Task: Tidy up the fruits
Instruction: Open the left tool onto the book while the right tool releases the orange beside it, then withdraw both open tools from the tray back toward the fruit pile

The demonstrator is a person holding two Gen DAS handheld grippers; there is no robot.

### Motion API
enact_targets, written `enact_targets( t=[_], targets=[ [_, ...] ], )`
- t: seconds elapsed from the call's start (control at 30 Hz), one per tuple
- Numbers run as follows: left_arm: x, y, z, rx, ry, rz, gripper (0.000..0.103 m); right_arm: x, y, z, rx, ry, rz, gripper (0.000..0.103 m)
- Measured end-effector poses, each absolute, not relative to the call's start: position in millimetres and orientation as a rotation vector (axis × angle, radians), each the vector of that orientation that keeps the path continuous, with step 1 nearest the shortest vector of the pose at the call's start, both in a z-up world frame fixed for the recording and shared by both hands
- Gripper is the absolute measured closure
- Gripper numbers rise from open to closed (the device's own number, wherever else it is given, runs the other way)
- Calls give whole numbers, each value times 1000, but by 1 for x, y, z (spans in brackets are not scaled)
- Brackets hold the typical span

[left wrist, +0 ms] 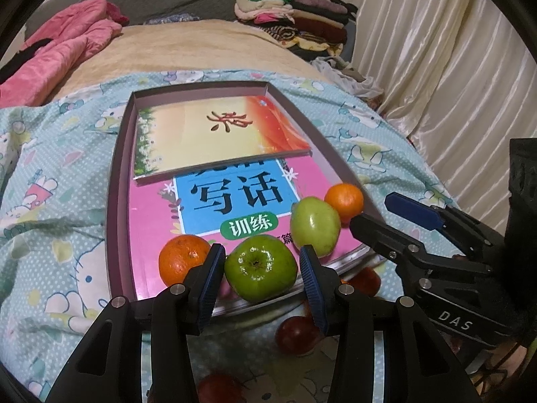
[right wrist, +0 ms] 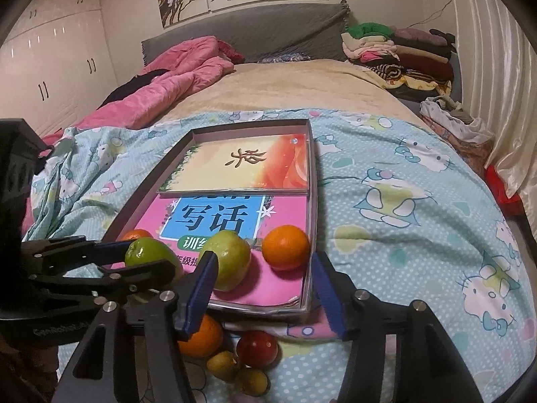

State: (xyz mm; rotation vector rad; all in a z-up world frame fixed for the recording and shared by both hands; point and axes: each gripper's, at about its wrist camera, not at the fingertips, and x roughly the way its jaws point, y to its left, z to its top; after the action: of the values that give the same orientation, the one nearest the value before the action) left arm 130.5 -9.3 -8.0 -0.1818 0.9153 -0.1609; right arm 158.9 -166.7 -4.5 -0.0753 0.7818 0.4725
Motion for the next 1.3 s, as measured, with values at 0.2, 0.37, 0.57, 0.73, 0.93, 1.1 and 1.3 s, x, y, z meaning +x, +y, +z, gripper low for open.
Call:
enact_targets(
  t=[0.2,0.37,0.57,0.73,0.93,1.1,1.3],
  targets=[
    [129,-8,-4,-187,905,-159,55,159,-169,-2,-65,769,464,40],
    [128,-7,1,-186,889,-153,53,158,-169,-1,-60,761,468,40],
    [124,-5,7,-201,871,-145,48,157,-169,1,-60,752,471,37],
    [120,-1,15,-209,847,-131,42,155,-174,6,-44,726,465,30],
    [113,10,25,-235,819,-108,41,153,-182,15,-11,693,453,27],
    [105,22,32,-260,788,-78,28,153,-190,20,19,677,445,25],
    [100,32,36,-284,774,-64,28,152,-198,25,53,664,435,23]
  ],
)
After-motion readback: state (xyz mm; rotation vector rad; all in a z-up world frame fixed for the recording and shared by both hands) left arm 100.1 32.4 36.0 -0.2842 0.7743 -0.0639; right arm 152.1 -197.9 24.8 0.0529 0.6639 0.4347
